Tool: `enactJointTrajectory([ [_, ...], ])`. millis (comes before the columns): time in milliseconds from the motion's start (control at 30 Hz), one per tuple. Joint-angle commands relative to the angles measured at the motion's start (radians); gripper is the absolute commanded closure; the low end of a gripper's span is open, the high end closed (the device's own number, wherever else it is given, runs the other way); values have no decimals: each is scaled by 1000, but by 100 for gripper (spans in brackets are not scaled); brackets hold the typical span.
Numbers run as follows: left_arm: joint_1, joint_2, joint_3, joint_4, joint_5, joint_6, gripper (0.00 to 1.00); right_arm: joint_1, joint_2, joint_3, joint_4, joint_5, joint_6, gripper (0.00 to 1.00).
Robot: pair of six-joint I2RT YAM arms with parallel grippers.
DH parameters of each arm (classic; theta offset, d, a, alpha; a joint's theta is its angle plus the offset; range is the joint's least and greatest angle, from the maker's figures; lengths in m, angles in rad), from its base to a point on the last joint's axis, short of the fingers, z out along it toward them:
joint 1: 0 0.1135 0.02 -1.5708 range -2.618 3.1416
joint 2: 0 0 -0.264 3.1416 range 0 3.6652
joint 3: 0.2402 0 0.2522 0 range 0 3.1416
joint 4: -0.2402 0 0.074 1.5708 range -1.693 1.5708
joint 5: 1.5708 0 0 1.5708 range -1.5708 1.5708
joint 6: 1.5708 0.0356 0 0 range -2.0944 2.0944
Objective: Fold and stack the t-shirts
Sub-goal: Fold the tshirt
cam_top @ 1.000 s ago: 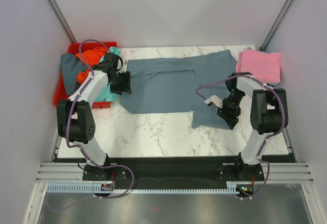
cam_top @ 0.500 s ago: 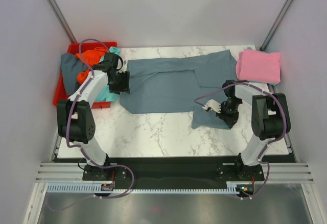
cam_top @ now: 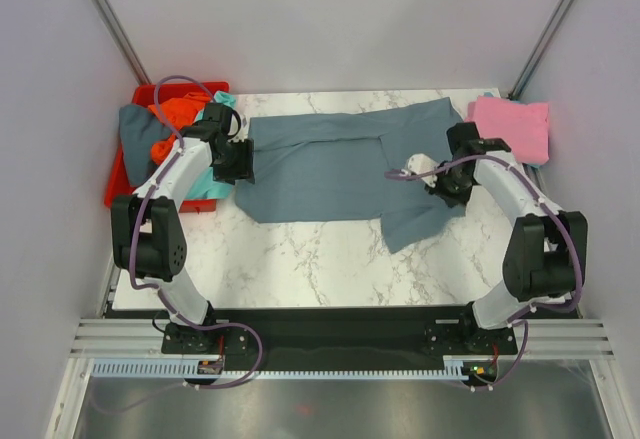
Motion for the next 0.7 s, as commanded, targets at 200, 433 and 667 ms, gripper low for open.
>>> enactJointTrajectory([
  [200, -5, -12, 7, 32, 2, 28, 38, -7, 189, 277, 120, 4, 149, 82],
  [433, -5, -61, -42, 25, 8, 26, 38, -30, 138, 268, 161, 15, 294, 53],
  [667, -5, -70, -71, 25, 8, 26, 38, -175, 104, 216, 63, -81, 306, 55],
])
